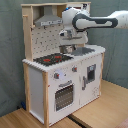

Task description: Play with the kitchen

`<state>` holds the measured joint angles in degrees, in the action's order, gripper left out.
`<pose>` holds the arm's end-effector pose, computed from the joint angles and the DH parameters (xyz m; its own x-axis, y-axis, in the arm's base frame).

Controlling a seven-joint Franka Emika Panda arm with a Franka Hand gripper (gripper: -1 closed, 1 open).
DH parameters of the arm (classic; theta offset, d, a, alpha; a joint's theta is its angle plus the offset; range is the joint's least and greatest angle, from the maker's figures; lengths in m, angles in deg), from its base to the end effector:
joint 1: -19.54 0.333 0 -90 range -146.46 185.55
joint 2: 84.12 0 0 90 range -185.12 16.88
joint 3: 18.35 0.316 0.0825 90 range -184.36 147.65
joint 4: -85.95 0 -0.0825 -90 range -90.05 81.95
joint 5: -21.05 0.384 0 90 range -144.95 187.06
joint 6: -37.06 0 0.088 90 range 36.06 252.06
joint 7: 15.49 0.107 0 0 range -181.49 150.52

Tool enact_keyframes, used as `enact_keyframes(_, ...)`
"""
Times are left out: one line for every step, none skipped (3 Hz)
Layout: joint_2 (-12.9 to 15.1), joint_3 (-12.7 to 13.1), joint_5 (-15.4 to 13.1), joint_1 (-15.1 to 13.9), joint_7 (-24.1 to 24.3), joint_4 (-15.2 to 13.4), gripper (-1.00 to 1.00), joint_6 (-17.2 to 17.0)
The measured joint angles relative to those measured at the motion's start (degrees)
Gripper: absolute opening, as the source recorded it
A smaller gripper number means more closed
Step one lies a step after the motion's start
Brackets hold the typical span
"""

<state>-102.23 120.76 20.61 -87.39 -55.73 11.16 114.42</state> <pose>0.4740 0.3766 0.5840 0.2914 0.9139 -0.2827 0.9553 -0.2932 0.0372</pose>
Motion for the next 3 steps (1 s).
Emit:
enact_keyframes(3.67, 0.03, -2.55, 1.49, 3.24, -4.89, -1.00, -0.14)
enact_keyframes(6.59, 0.05, -4.47, 2.64, 5.66, -8.63, -1.00, -0.04)
enact_keyframes(9.79, 0.10, -6.59, 3.80, 8.28, -12.60, -1.00, 0.10)
